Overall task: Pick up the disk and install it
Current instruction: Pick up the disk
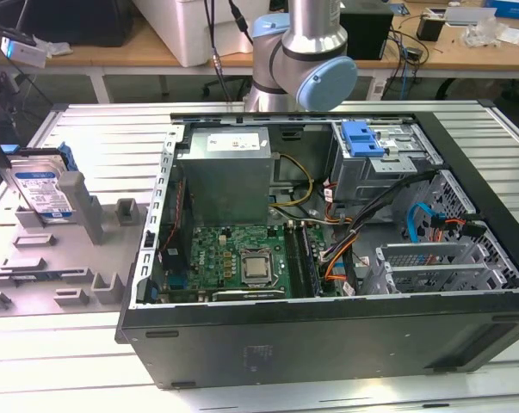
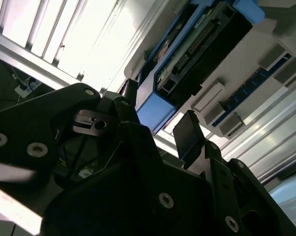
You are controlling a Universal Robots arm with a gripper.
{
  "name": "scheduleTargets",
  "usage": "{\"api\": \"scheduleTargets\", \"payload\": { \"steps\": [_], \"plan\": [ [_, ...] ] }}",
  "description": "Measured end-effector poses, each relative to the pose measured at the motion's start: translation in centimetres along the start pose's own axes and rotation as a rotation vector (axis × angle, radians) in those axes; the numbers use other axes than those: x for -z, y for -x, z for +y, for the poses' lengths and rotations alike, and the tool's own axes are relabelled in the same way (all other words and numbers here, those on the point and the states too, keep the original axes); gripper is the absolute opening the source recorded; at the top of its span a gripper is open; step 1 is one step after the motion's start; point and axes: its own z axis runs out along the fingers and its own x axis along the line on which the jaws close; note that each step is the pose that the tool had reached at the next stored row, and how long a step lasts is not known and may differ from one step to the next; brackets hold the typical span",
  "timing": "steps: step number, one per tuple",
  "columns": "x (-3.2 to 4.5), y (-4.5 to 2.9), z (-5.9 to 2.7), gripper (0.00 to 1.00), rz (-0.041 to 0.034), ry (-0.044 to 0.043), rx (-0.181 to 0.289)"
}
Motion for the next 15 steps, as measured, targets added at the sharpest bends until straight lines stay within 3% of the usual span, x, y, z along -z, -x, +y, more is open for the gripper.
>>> {"api": "scheduleTargets", "payload": {
  "steps": [15],
  "plan": [
    [-1.18, 0.01, -0.06, 0.57, 0.0011, -0.0017, -0.001]
  ]
}}
